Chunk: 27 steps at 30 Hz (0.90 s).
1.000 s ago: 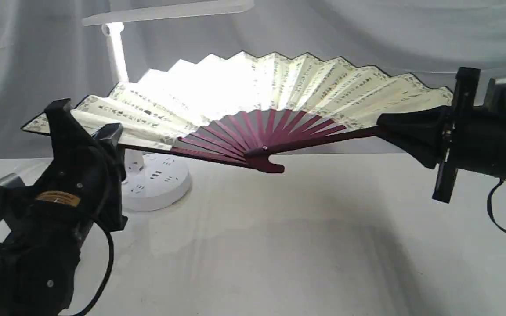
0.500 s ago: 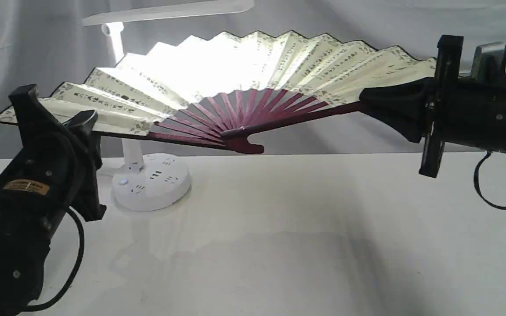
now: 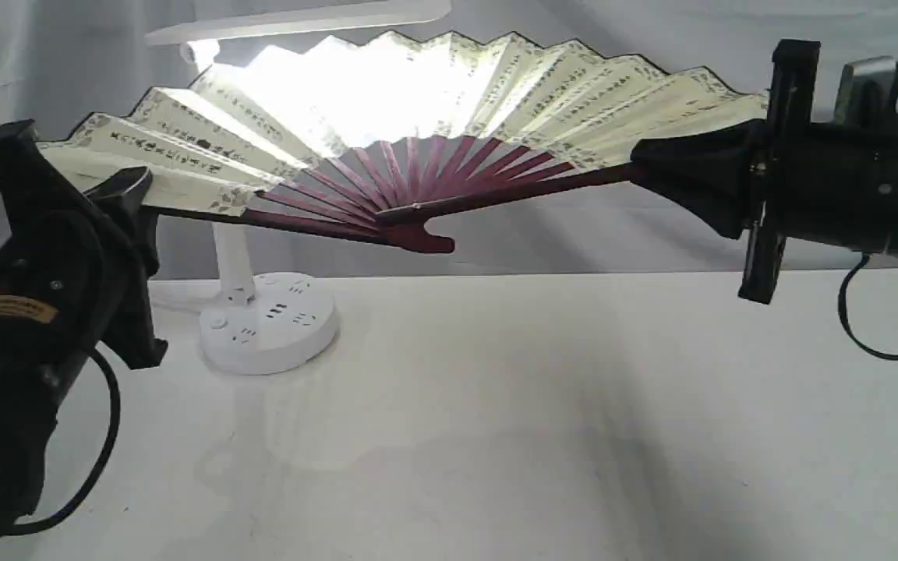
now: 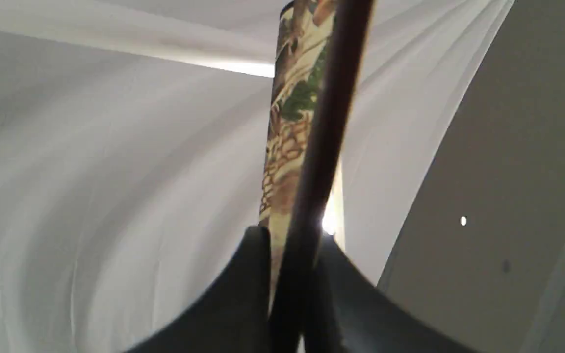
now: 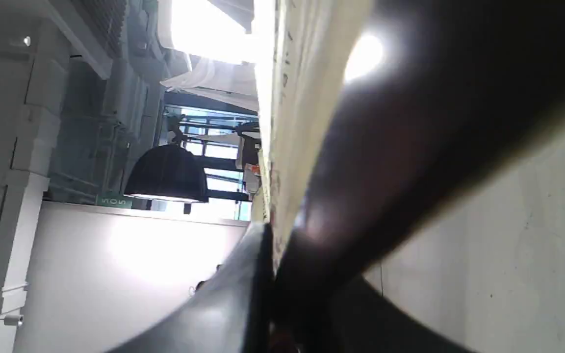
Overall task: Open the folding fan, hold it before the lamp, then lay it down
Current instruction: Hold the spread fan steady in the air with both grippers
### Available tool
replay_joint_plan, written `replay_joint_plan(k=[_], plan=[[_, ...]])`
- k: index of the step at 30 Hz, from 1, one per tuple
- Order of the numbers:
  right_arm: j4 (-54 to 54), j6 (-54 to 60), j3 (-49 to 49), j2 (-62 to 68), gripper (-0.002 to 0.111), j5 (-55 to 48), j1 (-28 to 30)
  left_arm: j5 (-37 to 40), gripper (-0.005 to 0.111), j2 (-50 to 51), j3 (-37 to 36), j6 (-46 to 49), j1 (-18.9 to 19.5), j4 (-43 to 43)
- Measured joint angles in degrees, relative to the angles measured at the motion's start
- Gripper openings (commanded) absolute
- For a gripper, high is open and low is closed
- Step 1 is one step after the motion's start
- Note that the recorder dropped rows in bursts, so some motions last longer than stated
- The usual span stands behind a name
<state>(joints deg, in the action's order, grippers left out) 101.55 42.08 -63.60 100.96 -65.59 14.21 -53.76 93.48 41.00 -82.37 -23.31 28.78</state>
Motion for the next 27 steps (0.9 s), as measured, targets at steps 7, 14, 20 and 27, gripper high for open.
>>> replay_joint_plan(k=[7, 14, 20, 27], plan=[[0.0, -0.22, 0.0, -0.79, 0.0, 0.93, -0.47, 4.38, 0.0, -1.0, 0.0, 0.64, 1.21, -0.38], [0.0, -0.22, 0.0, -1.12, 0.0, 1.2, -0.47, 4.38, 0.0, -1.0, 0.1, 0.64, 1.26, -0.63], [0.0, -0.22, 0.0, -1.12, 0.0, 1.2, -0.47, 4.38, 0.0, -1.0, 0.1, 0.64, 1.26, -0.63], [0.0, -0.22, 0.0, -1.12, 0.0, 1.29, -0.47, 4.38, 0.0, -1.0, 0.1, 0.64, 1.26, -0.63]])
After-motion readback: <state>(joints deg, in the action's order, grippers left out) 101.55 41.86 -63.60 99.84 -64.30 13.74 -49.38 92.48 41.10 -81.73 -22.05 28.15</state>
